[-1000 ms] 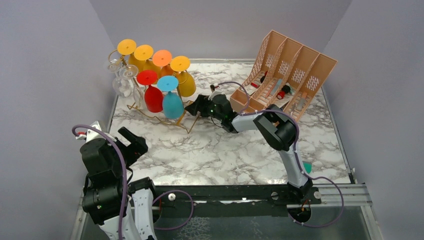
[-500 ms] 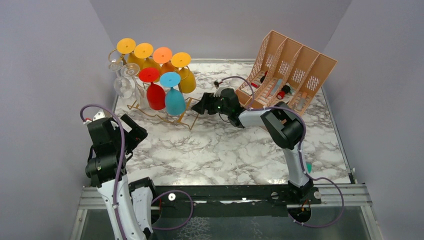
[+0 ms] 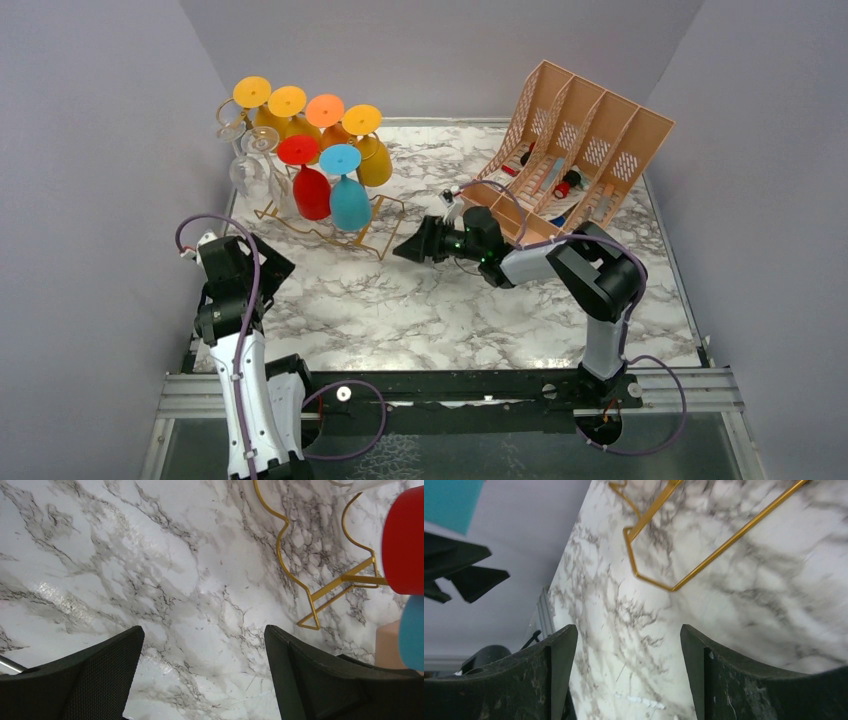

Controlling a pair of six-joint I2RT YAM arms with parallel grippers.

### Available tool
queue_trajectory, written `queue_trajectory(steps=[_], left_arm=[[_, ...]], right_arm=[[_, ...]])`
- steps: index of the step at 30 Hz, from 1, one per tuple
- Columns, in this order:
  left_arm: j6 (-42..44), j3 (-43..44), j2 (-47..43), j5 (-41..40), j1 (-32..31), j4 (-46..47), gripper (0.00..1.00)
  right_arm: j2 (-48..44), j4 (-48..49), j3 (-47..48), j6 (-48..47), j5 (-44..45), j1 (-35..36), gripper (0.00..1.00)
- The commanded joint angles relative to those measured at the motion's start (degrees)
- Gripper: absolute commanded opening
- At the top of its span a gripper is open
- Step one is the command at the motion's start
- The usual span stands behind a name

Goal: Take the wine glass off the wine glass rack
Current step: Adjust the wine rack at the center of the board.

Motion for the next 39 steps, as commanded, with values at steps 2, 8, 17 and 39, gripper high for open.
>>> queue_trajectory(steps=[2, 8, 17, 39], left_arm=[[-2.4, -2.3, 2.8, -0.6, 0.2, 11.9, 0.96], [-1.1, -4.1, 10.0, 3.6, 0.2, 18.4, 0.96], [1.2, -8.3, 10.2, 7.6, 0.2, 22.8, 0.98], [2.3, -10.0, 10.7, 13.8, -1.6, 26.7, 0.97]], right_arm=[[1.0, 9.4, -2.3, 4.2, 2.7, 6.1, 0.78], [5.7, 11.1, 0.4, 6.6, 10.7, 10.0, 0.76], [14.3, 10.4, 9.1, 7.3, 16.9, 13.3, 0.74], [20.8, -1.6, 22.0, 1.7, 28.6, 10.5, 0.58]])
